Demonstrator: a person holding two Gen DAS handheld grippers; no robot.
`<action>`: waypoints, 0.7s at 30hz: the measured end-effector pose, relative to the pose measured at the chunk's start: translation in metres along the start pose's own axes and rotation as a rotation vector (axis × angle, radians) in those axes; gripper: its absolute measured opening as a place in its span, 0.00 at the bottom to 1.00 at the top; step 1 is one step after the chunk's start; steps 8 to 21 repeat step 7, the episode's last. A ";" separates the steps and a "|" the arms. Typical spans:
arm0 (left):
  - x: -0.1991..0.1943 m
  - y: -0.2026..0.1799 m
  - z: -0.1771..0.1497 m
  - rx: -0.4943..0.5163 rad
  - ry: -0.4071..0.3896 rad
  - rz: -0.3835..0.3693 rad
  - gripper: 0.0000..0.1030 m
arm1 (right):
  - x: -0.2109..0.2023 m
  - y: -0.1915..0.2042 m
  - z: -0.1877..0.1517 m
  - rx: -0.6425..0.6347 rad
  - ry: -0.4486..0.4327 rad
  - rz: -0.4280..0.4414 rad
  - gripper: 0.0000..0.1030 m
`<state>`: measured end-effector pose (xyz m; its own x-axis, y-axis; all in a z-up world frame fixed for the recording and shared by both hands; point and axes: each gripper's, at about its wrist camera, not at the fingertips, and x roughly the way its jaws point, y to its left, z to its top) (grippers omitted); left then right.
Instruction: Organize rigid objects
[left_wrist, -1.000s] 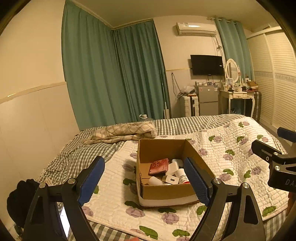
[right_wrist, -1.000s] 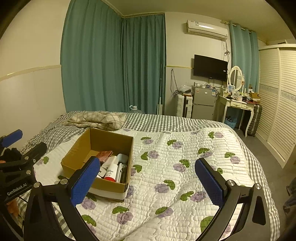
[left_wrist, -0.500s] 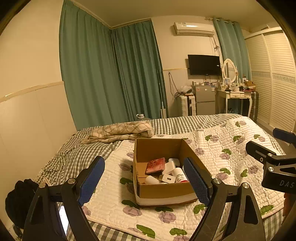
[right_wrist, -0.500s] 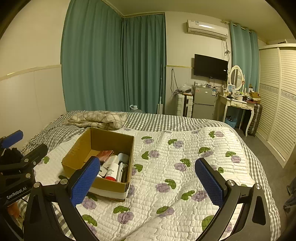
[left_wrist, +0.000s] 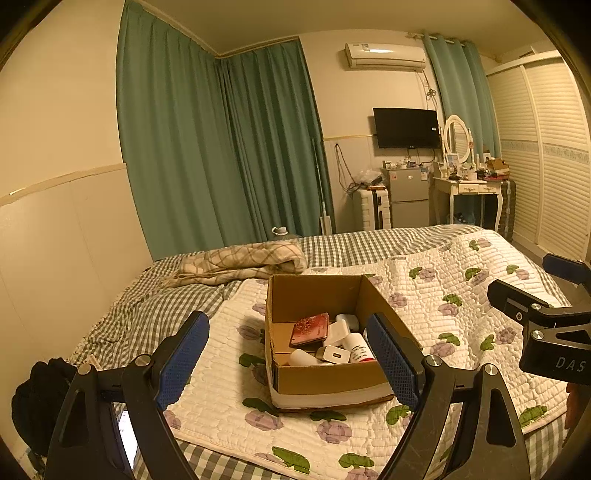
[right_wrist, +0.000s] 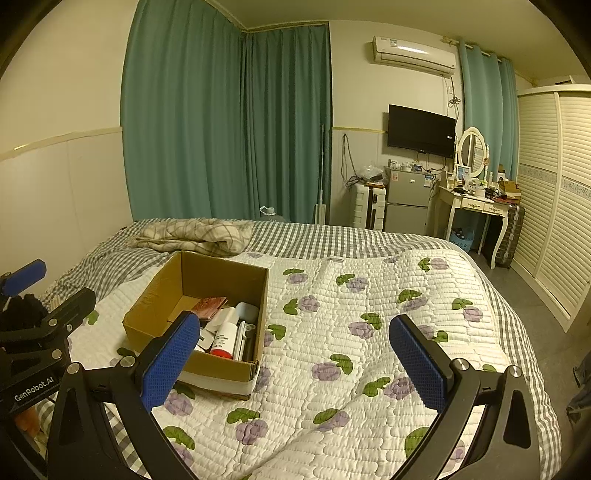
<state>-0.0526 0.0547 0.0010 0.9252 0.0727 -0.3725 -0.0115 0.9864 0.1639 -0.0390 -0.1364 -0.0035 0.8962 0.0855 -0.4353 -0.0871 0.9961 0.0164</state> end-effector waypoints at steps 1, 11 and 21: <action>0.000 0.001 0.000 0.001 0.001 0.002 0.88 | 0.000 0.000 0.000 0.000 0.000 0.001 1.00; 0.000 0.001 -0.001 0.002 0.004 0.002 0.88 | 0.003 0.002 -0.002 -0.004 0.007 0.004 1.00; 0.000 0.001 -0.001 0.002 0.004 0.002 0.88 | 0.003 0.002 -0.002 -0.004 0.007 0.004 1.00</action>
